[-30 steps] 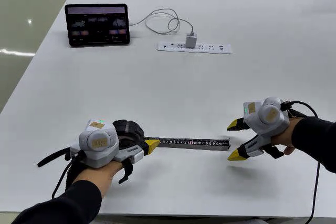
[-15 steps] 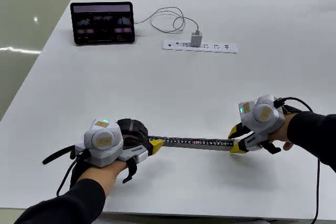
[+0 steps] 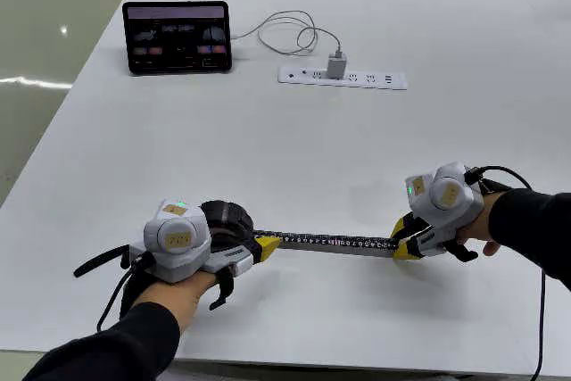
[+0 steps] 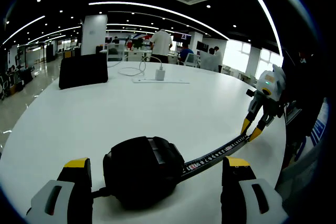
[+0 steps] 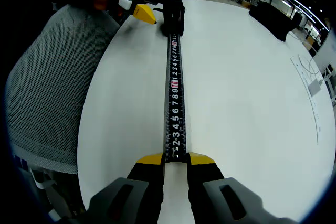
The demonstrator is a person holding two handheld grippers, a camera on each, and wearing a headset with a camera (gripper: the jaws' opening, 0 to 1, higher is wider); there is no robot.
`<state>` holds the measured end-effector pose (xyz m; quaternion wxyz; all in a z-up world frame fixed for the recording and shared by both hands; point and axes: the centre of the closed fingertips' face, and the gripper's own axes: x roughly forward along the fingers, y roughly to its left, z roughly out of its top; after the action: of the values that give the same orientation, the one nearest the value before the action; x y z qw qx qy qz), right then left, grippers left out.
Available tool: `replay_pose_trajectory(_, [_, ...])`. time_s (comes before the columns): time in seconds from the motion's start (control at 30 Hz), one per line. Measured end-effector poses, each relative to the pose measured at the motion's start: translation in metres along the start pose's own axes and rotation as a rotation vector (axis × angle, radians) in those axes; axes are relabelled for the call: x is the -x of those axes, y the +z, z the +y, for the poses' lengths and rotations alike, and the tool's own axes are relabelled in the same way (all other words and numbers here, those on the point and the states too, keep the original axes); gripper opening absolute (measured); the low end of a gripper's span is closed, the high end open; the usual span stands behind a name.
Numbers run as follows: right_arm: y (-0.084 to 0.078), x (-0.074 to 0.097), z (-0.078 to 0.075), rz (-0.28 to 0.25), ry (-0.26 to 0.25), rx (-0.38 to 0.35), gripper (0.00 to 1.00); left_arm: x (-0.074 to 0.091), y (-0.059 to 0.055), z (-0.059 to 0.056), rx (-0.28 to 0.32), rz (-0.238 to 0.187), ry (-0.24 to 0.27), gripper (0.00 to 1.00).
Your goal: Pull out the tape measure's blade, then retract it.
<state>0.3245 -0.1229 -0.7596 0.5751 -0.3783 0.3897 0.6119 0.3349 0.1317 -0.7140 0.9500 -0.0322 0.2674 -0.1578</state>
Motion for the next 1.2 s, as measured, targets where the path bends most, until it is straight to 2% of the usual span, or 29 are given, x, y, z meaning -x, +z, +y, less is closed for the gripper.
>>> replay_pose_trajectory(0.13, [0.0, 0.0, 0.0, -0.004, 0.001, 0.021, 0.11, 0.0, 0.0, 0.002, -0.001, 0.002, 0.01, 0.99])
replay_pose_trajectory(0.2, [0.0, 0.0, 0.0, 0.003, 0.0, 0.029, 0.11, 0.001, 0.003, 0.006, 0.021, -0.006, 0.029, 0.98])
replay_pose_trajectory(0.33, [0.0, -0.001, -0.001, 0.024, -0.007, 0.05, 0.11, 0.001, 0.003, 0.008, 0.023, -0.006, 0.05, 0.96])
replay_pose_trajectory(0.5, [0.001, -0.002, -0.001, 0.046, -0.026, 0.03, 0.11, -0.005, 0.003, 0.006, 0.021, -0.003, 0.057, 0.93])
replay_pose_trajectory(0.57, [0.001, -0.002, 0.0, 0.054, -0.029, 0.035, 0.11, -0.006, 0.003, 0.009, 0.035, 0.003, 0.07, 0.9])
replay_pose_trajectory(0.7, [0.0, -0.002, -0.003, 0.073, -0.038, -0.038, 0.11, -0.007, 0.004, 0.014, 0.053, 0.006, 0.094, 0.85])
replay_pose_trajectory(0.93, [0.0, -0.003, -0.004, 0.102, -0.038, -0.052, 0.11, -0.011, -0.002, 0.02, 0.113, 0.028, 0.122, 0.81])
replay_pose_trajectory(1.1, [0.0, -0.003, -0.004, 0.119, -0.034, -0.054, 0.11, -0.011, -0.002, 0.018, 0.107, 0.044, 0.127, 0.67])
replay_pose_trajectory(1.2, [-0.001, -0.003, -0.004, 0.112, -0.034, -0.058, 0.11, -0.011, -0.003, 0.02, 0.114, 0.047, 0.138, 0.64])
